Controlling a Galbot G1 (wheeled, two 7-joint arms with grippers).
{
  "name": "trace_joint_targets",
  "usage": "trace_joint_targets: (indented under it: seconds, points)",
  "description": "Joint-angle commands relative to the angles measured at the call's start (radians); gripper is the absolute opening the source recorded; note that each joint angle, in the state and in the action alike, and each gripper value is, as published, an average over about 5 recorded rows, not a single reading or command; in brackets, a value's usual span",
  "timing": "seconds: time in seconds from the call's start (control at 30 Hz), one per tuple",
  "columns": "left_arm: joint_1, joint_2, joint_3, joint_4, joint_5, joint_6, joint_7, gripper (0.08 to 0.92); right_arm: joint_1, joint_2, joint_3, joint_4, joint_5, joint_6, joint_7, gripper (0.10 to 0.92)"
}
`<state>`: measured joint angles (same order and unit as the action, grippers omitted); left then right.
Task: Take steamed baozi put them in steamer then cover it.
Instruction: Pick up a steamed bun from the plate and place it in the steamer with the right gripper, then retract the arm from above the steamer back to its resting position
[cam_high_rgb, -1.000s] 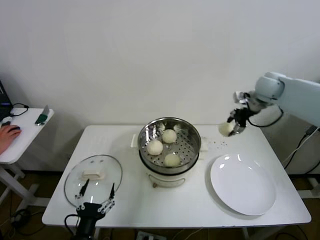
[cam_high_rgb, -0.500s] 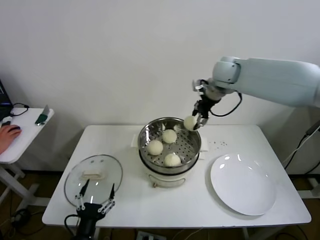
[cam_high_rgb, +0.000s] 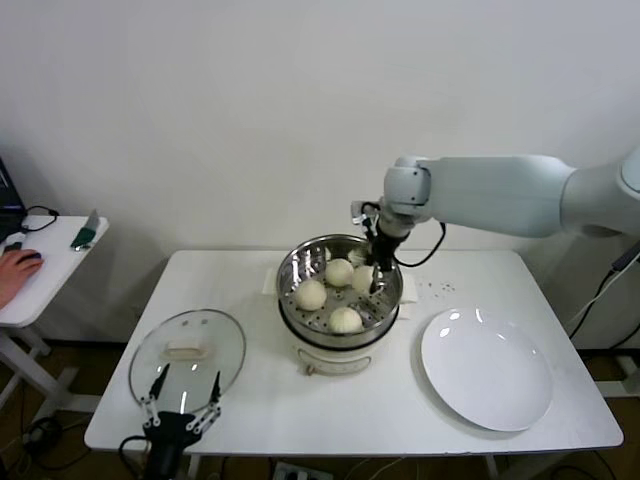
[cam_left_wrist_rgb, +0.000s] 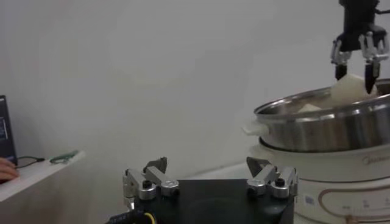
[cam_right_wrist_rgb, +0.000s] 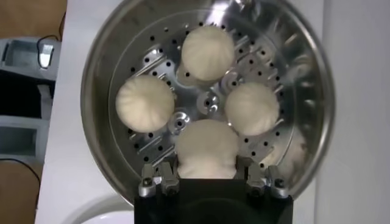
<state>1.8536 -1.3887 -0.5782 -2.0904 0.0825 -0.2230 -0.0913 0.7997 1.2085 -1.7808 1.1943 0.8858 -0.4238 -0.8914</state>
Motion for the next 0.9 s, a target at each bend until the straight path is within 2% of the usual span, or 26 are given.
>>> trace_joint_targets:
  seconds: [0.03, 0.43, 0.53, 0.7, 0.9]
  points:
    - [0.004, -0.002, -0.002, 0.007, -0.010, 0.000, 0.000, 0.823, -0.072, 0.022, -0.001, -0.049, -0.049, -0.007, 0.017, 0.628]
    - [-0.014, -0.008, 0.000, 0.026, -0.007, 0.007, 0.000, 0.823, -0.092, 0.023, 0.015, -0.078, -0.092, 0.013, 0.004, 0.641]
    - [-0.019, -0.009, 0.000, 0.027, -0.007, 0.011, 0.000, 0.823, -0.098, 0.020, 0.022, -0.078, -0.092, 0.014, 0.003, 0.680]
    - [-0.027, -0.005, -0.003, 0.032, -0.008, 0.016, 0.000, 0.823, -0.084, -0.005, 0.035, -0.061, -0.094, 0.019, -0.010, 0.797]
    - [-0.036, -0.004, -0.005, 0.042, -0.008, 0.018, -0.002, 0.823, -0.042, -0.089, 0.078, -0.011, -0.089, 0.031, -0.016, 0.822]
